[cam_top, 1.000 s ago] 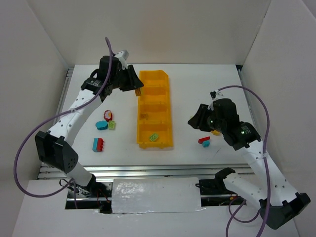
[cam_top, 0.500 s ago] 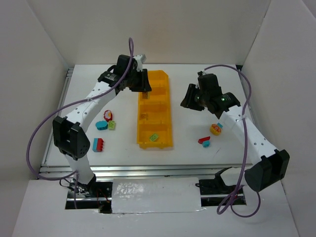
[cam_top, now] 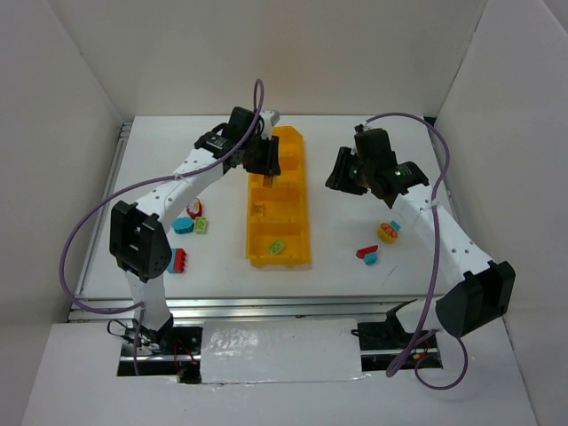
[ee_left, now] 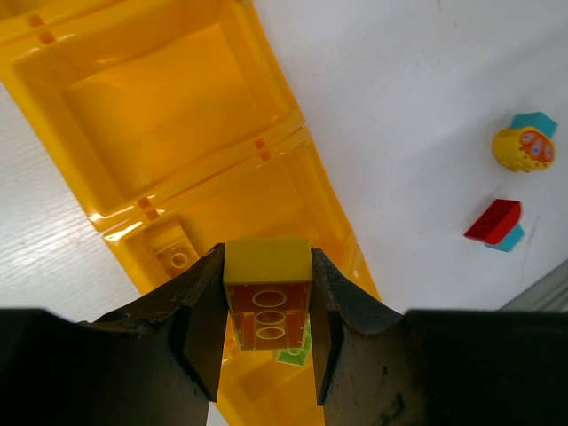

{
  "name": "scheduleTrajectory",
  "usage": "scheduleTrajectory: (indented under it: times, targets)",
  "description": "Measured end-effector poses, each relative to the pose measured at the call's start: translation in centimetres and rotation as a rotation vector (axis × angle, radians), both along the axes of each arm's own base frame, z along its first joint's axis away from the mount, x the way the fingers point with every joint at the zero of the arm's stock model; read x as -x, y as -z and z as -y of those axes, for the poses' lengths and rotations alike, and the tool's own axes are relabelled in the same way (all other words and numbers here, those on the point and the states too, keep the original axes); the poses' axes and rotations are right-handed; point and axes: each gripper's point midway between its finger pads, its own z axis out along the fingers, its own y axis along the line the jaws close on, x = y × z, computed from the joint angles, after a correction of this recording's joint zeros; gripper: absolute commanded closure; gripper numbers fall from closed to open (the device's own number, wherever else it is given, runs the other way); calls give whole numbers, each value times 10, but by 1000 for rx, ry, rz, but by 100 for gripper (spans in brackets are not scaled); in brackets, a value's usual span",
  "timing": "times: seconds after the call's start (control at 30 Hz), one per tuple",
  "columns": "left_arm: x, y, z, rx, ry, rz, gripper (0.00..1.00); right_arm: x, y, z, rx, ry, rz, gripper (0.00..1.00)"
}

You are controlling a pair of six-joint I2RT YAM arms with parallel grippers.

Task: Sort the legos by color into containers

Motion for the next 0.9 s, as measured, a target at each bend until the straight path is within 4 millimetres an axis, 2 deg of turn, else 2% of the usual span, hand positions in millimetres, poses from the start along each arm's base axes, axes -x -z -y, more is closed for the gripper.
scheduleTrajectory:
  times: [0.17, 0.3, 0.47, 0.63, 0.9]
  targets:
    - [-8, 7, -6, -93, -15, 50, 100, 1, 6, 0, 2, -5, -2, 100]
    - [-11, 25, 3, -172, 4, 69, 100, 3, 8, -2, -6, -19, -8, 100]
    - [-1, 51, 6, -227, 20, 40, 88, 8, 5, -2, -17, -25, 3, 100]
    - [8, 79, -6, -287, 25, 2, 88, 8, 1, -2, -22, -26, 13, 100]
    - [8, 77, -4, -279, 27, 13, 86, 8, -1, -5, -35, -39, 15, 100]
